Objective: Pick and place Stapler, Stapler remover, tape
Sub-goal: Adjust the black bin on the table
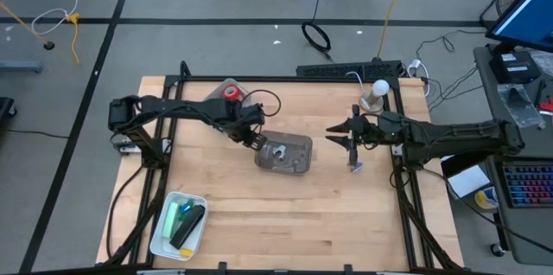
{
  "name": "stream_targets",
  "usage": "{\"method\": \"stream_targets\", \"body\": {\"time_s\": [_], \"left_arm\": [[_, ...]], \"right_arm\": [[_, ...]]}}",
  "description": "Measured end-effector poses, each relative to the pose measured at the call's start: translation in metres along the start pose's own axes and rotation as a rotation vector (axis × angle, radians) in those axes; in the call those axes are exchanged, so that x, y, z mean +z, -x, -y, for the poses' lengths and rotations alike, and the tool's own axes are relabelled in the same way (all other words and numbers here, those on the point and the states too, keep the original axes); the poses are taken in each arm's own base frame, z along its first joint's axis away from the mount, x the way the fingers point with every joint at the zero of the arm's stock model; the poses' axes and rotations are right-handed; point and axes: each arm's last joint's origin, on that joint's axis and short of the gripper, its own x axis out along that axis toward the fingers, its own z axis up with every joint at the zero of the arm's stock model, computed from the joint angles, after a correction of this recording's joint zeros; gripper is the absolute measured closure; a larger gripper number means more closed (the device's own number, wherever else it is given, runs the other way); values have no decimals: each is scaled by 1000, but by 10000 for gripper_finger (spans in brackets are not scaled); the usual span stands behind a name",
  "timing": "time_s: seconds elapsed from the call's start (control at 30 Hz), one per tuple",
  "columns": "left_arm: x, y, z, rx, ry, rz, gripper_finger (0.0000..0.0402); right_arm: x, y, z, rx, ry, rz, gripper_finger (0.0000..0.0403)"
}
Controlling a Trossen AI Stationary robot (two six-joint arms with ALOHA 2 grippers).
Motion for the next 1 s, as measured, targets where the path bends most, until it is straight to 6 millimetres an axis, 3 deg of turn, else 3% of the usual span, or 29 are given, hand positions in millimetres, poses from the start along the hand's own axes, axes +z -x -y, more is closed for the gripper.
{"method": "stream_targets", "body": {"time_s": [1.0], "left_arm": [[-28, -4, 44, -189, 57, 23, 284]], "right_arm": [[0, 0, 0, 0, 6, 0, 309]]}}
